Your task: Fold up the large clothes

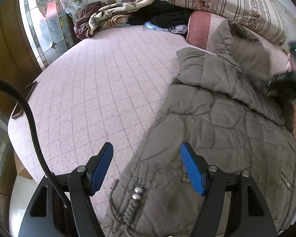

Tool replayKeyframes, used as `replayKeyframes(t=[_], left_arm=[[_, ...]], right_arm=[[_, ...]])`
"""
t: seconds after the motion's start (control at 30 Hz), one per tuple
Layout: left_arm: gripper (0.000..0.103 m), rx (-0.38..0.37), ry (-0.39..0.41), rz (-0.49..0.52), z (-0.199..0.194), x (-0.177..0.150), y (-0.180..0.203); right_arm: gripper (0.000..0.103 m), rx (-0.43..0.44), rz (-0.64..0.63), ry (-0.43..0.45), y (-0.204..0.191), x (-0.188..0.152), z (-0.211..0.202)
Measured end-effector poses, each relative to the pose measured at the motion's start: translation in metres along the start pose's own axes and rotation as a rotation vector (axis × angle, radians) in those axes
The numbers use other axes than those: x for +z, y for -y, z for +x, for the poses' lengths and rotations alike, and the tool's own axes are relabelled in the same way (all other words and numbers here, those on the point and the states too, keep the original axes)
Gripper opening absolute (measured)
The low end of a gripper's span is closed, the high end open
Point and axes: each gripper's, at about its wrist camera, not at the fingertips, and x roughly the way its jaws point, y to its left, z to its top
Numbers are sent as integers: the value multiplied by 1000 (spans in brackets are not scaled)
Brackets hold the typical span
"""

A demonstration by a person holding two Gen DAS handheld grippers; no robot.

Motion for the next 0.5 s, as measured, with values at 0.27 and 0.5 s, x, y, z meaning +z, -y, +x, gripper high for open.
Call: replayKeyframes(t=[0.27,0.5], left_arm=[[70,-48,10,23,-1,31,12],[74,-198,-20,44,23,74,62]], right_arm=[[55,-35,-81,47,-1,-35,-24],[76,-110,-84,117,28,-53,-71]])
